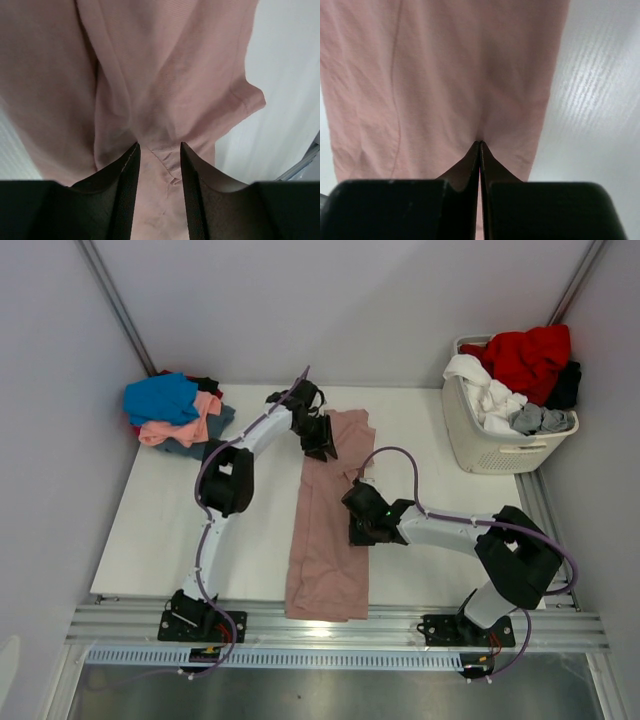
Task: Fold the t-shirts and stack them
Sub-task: Rotate the tshirt 90 degrees
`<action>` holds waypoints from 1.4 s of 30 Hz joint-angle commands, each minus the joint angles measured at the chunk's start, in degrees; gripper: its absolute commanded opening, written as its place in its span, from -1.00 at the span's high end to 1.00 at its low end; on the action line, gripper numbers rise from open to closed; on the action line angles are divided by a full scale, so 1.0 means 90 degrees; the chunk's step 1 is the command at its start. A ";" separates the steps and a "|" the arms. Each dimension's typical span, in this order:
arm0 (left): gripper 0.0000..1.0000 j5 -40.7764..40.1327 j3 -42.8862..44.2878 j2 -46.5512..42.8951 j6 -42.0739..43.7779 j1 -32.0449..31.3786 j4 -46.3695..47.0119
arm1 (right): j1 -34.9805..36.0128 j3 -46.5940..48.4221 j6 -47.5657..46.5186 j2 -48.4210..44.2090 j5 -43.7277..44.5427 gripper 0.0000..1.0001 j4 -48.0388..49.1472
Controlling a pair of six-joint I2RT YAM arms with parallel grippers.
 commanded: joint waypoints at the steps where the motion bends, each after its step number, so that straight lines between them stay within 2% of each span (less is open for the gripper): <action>1: 0.17 -0.0343 0.0778 0.0194 0.0092 0.0012 -0.0607 | 0.0038 0.0150 0.0081 -0.0012 0.0259 0.98 -0.0453; 9: 0.24 -0.0919 0.0791 0.0234 0.0092 0.0216 -0.1154 | 0.0048 0.0033 0.0140 0.0203 0.0484 1.00 -0.0698; 20: 0.28 -0.0764 -0.0118 -0.0283 0.0034 0.0968 -0.0666 | -0.0284 -0.0094 -0.0006 0.0408 0.0572 1.00 -0.0824; 23: 0.27 -0.0354 -0.0926 -0.1003 0.0063 0.0949 0.0180 | -0.0333 -0.0046 -0.0249 0.0040 0.0621 1.00 -0.0728; 24: 0.25 -0.0228 -0.1857 -0.1683 0.0024 0.0940 0.0580 | -0.0333 -0.0065 -0.0328 -0.0175 0.0640 0.98 -0.0553; 26: 0.18 0.0037 -0.2391 -0.2321 0.0004 0.0910 0.1467 | -0.0323 -0.0133 -0.0426 -0.0973 0.0854 0.85 -0.0386; 27: 0.17 0.0047 -0.2770 -0.2566 -0.0006 0.0900 0.1550 | -0.0352 -0.0153 -0.0504 -0.1210 0.1000 0.62 -0.0327; 29: 0.14 0.0105 -0.2871 -0.3036 0.0033 0.0861 0.1376 | -0.0420 -0.0134 -0.0611 -0.1756 0.1333 0.14 -0.0317; 30: 0.11 0.0135 -0.2998 -0.3153 0.0091 0.0794 0.1298 | -0.0576 -0.0104 -0.0767 -0.1885 0.1353 0.07 -0.0346; 33: 0.09 -0.0177 -0.3369 -0.3816 0.0092 0.0638 0.1140 | -0.0821 -0.0046 -0.0982 -0.2198 0.1207 -0.07 -0.0463; 36: 0.09 -0.0391 -0.4257 -0.4666 -0.0132 0.0307 0.1296 | -0.0938 -0.0172 -0.1022 -0.2403 0.1226 -0.17 -0.0648; 38: 0.09 -0.0887 -0.5057 -0.5212 -0.0278 0.0081 0.1219 | -0.0968 -0.0444 -0.0896 -0.2482 0.1216 -0.18 -0.0736; 39: 0.09 -0.0929 -0.5320 -0.5379 -0.0376 -0.0075 0.1257 | -0.0977 -0.0572 -0.0818 -0.2511 0.1158 -0.18 -0.0785; 41: 0.09 -0.0910 -0.6586 -0.5944 -0.0881 -0.0183 0.1491 | -0.0978 -0.0893 -0.0545 -0.2716 0.0885 -0.18 -0.0679; 42: 0.09 -0.0804 -0.6902 -0.6170 -0.1039 -0.0300 0.1946 | -0.0968 -0.1263 -0.0437 -0.2823 0.0662 -0.18 -0.0610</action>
